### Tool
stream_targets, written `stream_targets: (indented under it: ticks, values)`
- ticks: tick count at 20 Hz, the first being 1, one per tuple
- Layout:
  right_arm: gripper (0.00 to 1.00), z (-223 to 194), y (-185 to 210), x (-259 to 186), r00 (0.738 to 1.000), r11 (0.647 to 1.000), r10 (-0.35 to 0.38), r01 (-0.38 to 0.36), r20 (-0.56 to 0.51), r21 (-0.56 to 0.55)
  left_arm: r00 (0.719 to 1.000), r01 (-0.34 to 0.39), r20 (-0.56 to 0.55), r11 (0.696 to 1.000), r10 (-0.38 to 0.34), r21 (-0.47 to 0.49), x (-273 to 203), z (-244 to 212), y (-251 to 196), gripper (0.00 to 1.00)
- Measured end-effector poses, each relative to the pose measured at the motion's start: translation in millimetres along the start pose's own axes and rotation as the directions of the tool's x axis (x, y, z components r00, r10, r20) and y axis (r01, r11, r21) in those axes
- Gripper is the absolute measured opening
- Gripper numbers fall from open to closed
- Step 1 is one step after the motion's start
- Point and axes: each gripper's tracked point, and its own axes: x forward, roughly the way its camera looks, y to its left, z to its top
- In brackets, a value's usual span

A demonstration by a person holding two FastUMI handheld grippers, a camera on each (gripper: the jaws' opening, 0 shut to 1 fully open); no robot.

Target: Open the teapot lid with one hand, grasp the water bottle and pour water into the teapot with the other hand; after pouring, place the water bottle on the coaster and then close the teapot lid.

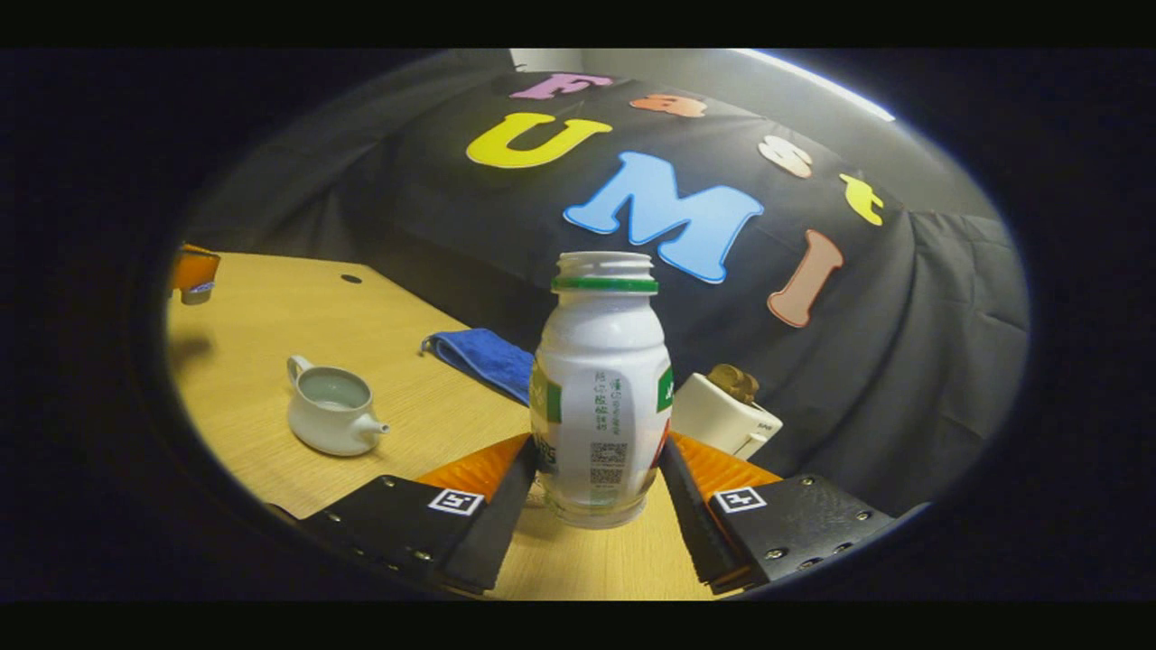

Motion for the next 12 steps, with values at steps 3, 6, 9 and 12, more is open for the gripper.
stream_targets:
  ticks: [3,6,9,12]
  values:
    - [0.78,-3,12,8,0.999,0.996,0.009,-0.012,-0.032,-0.093,1.0,-0.015,-0.005,1.0,0.015,-0.001,-4,-4,12,0.09]
    - [0.78,-9,17,14,0.998,0.972,-0.019,0.004,-0.062,-0.236,1.0,-0.026,-0.012,1.0,0.026,-0.009,-8,-8,22,0.12]
    - [0.78,-11,17,17,0.997,0.922,-0.064,0.041,-0.047,-0.385,0.999,-0.034,-0.021,0.999,0.034,-0.019,-10,-12,29,0.12]
    - [0.78,-14,25,17,0.996,0.86,-0.084,0.059,-0.028,-0.506,0.999,-0.036,-0.033,0.999,0.035,-0.03,-10,-19,33,0.12]
